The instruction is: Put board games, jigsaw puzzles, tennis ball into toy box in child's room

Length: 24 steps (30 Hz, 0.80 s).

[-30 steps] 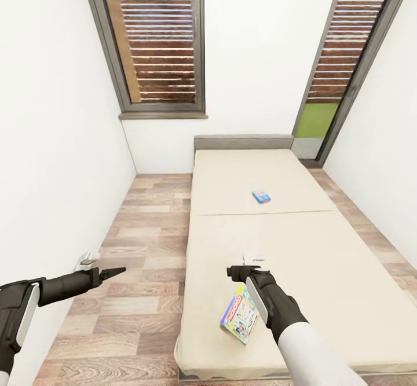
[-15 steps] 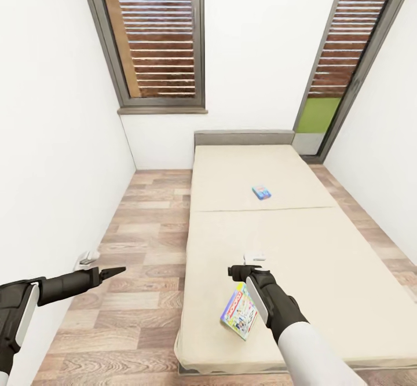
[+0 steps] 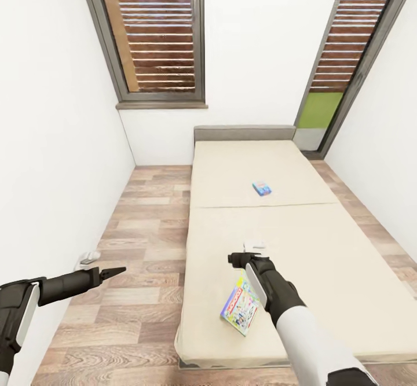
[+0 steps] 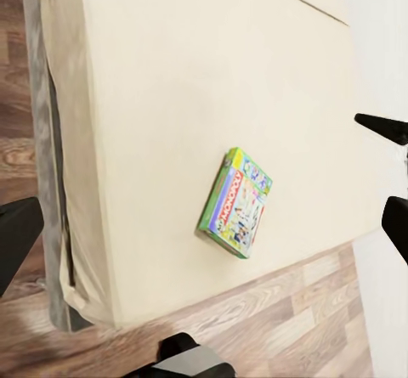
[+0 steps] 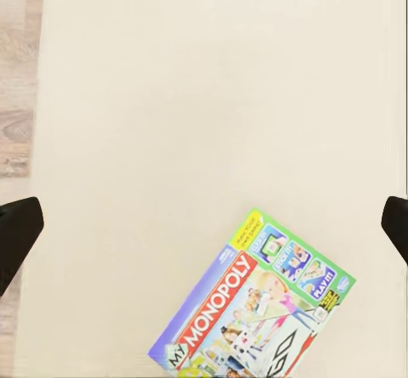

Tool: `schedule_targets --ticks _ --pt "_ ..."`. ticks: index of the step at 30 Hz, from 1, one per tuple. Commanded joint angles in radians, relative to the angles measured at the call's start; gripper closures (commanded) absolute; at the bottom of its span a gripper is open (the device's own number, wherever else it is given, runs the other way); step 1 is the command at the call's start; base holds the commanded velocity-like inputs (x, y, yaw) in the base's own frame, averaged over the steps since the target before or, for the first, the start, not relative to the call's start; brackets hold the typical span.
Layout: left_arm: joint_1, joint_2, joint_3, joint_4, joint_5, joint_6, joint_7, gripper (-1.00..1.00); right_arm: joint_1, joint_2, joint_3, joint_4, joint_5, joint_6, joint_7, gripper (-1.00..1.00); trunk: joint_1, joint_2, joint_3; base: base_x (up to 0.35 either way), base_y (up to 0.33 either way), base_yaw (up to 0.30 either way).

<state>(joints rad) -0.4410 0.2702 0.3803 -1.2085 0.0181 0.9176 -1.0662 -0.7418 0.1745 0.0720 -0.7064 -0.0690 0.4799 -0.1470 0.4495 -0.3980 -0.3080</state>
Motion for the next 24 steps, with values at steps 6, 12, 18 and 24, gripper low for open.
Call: schedule_targets --ticks 6,12,18,24 --pt "-0.001 0.0 0.003 0.0 0.002 0.009 -0.004 -1.0 -0.11 0.0 0.0 0.089 -0.008 0.013 -0.008 -1.0 0.0 -0.002 -0.012 0.0 0.0 0.0" --pt "-0.001 0.001 0.005 0.0 0.003 0.01 -0.006 -1.0 -0.182 0.0 -0.001 0.212 -0.008 0.007 -0.008 -1.0 0.0 -0.002 -0.022 0.0 0.0 0.0" --pt "-0.001 0.002 0.005 0.0 0.003 0.01 -0.007 -1.0 -0.193 -0.002 -0.034 0.263 -0.008 -0.034 -0.008 -1.0 0.0 -0.002 -0.031 0.0 0.0 0.0" --pt "-0.001 0.003 0.006 0.0 0.003 0.01 -0.009 -1.0 -0.193 -0.007 -0.074 0.311 -0.006 -0.056 -0.008 -1.0 0.0 -0.002 -0.041 0.0 0.0 0.0"
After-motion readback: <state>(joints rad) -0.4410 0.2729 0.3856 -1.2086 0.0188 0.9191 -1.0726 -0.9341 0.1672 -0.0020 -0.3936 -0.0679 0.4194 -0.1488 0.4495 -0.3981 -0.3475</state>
